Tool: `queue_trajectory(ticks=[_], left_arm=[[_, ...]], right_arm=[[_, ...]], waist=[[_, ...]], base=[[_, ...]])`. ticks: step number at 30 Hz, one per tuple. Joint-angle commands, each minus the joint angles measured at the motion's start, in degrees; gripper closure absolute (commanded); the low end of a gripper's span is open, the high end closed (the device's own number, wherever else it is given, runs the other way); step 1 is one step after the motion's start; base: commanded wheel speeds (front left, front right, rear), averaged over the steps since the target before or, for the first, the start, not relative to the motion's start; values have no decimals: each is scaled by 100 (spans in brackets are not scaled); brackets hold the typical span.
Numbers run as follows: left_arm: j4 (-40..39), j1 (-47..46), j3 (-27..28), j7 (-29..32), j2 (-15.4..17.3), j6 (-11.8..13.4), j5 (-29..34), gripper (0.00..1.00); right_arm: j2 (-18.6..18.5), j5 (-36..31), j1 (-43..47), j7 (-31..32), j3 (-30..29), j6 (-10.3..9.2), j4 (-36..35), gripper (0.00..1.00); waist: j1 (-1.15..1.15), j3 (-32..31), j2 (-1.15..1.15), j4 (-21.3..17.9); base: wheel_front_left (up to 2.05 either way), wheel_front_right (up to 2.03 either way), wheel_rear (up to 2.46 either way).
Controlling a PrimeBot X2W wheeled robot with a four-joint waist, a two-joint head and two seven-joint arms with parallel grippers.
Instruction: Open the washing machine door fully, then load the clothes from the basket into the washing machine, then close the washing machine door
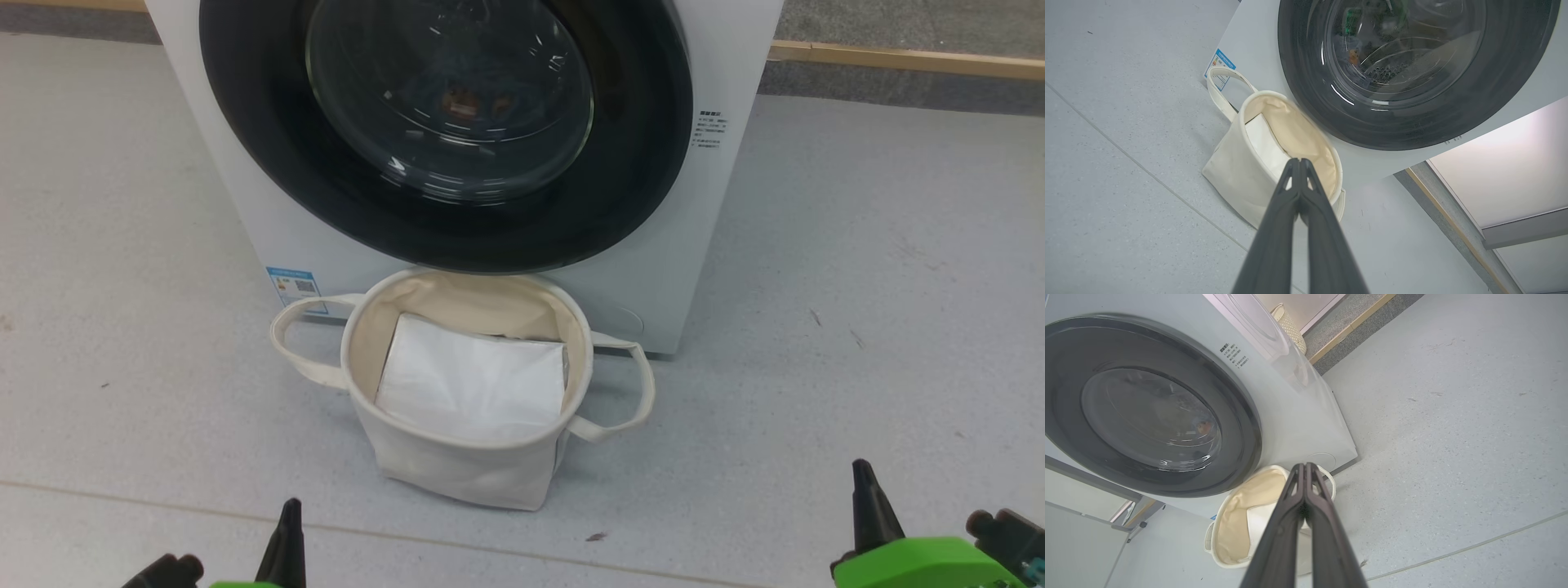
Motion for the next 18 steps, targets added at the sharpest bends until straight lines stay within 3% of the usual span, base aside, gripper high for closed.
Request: queue_trajectory(ticks=[1,18], left_arm=[[-226,-298,137,28,13,-56,-176,100],[-380,-337,349,332,16,-128,-1326,100]], right_arm=[[-43,193,-315,34,18,-4,-191,100],[-48,1411,-420,340,-84,-5,-196,100]], waist=[[0,0,0,-7],[0,-1,0,-84]], base=[[0,0,0],[0,0,0]])
